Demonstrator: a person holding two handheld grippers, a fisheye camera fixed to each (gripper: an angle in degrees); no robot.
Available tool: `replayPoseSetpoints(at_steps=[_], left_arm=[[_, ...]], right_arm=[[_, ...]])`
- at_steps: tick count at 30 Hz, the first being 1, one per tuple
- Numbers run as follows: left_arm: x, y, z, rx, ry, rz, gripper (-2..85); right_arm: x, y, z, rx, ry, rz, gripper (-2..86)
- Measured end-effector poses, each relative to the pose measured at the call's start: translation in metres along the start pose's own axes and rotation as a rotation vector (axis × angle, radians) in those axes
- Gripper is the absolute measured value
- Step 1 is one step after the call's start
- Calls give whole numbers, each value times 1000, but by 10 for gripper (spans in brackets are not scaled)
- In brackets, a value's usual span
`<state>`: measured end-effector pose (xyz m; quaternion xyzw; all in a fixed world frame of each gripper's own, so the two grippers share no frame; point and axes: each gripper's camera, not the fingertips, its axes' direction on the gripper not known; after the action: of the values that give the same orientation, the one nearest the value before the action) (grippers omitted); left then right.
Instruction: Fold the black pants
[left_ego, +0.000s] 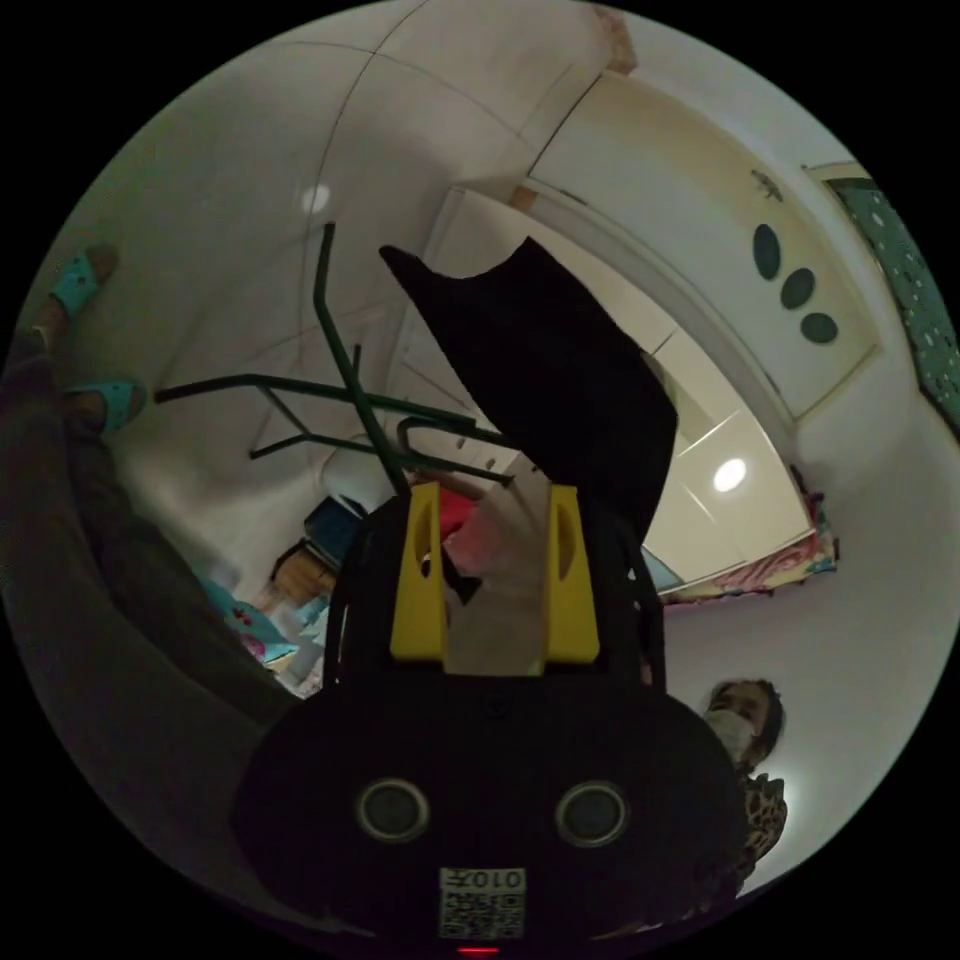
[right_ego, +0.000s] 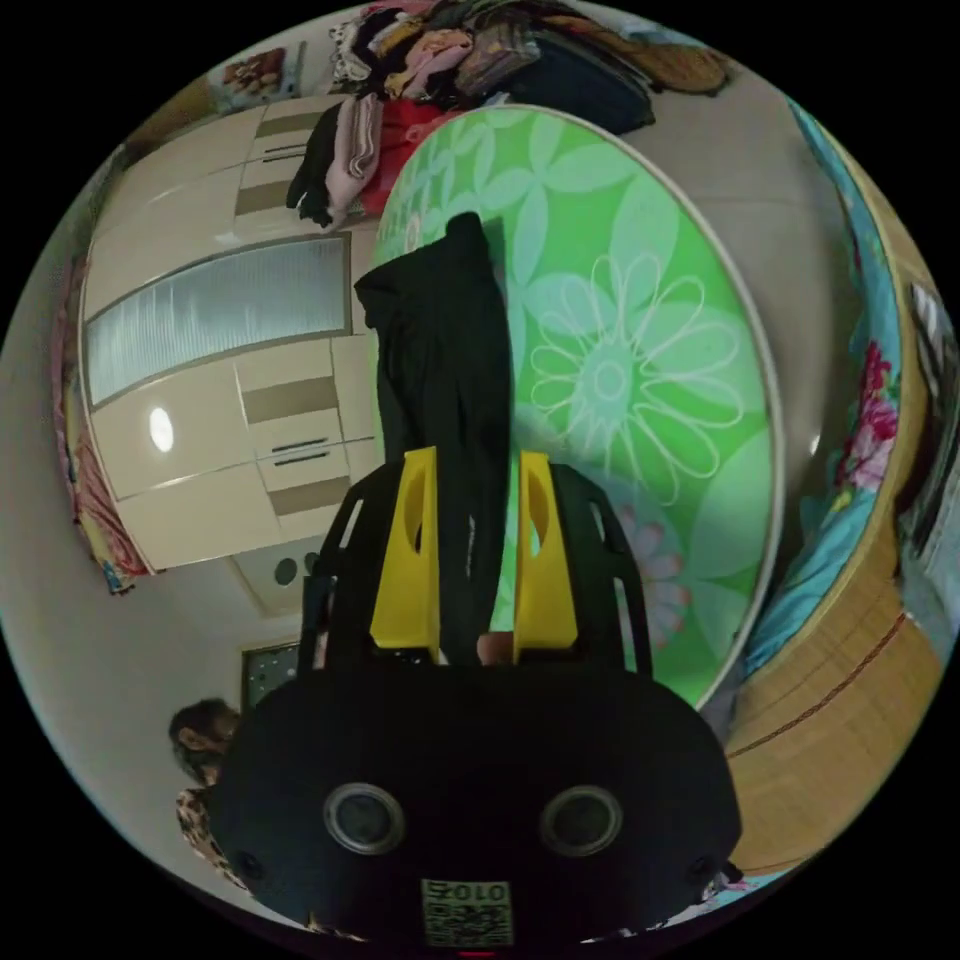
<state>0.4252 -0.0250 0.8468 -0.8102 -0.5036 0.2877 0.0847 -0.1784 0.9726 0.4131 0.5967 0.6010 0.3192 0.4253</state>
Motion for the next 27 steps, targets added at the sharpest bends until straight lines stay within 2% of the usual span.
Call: replayPoseSetpoints(at_steps=[5, 9, 17, 27], left_arm=[[-12, 0, -53, 104, 117, -12, 162], [-18, 0, -60, 115, 181, -17, 168], [0, -12, -58, 95, 331, 69, 177], [2, -6, -104, 177, 366, 143, 193]], right_arm=[[8, 0, -1, -15, -155, 42, 123], [-2, 0, -8, -16, -108, 32, 125], [2, 6, -28, -12, -186, 37, 121], [3, 7, -45, -18, -230, 10, 116]])
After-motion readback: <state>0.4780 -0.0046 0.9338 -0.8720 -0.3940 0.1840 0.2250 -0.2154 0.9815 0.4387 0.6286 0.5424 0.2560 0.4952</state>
